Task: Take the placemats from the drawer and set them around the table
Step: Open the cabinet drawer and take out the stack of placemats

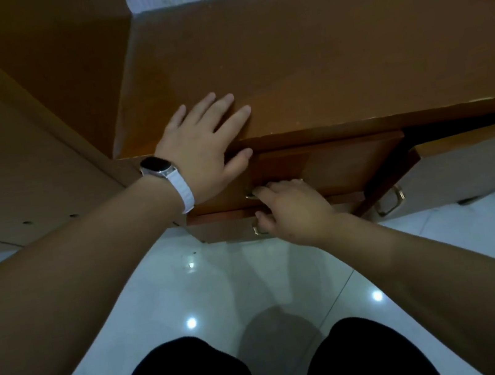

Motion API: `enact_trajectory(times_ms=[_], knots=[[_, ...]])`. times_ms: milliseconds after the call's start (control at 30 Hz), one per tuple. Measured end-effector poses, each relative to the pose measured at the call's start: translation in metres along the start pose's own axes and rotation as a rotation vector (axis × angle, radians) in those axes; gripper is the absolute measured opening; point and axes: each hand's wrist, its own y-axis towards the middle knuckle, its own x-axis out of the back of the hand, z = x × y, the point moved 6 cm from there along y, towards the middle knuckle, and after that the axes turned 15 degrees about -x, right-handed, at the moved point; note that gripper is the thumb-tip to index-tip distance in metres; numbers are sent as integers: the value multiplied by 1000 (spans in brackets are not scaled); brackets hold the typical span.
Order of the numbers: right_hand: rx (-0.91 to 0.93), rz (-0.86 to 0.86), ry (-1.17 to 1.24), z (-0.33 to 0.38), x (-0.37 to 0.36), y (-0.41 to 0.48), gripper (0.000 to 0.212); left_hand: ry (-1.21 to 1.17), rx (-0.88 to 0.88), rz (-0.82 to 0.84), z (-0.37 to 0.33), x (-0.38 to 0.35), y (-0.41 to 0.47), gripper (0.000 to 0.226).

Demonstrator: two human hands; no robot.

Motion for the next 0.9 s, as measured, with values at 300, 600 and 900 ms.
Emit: enact_trajectory(times_ms=[300, 600, 900], knots=[[13, 25, 39, 6, 1, -23, 35, -46, 55, 63, -3, 7, -1, 64], [19, 35, 0, 24, -2, -79, 33, -56, 61, 88, -6, 7, -1, 69], [-17, 96, 36, 43, 2, -151, 27, -63, 48, 100, -4, 6, -1, 69]])
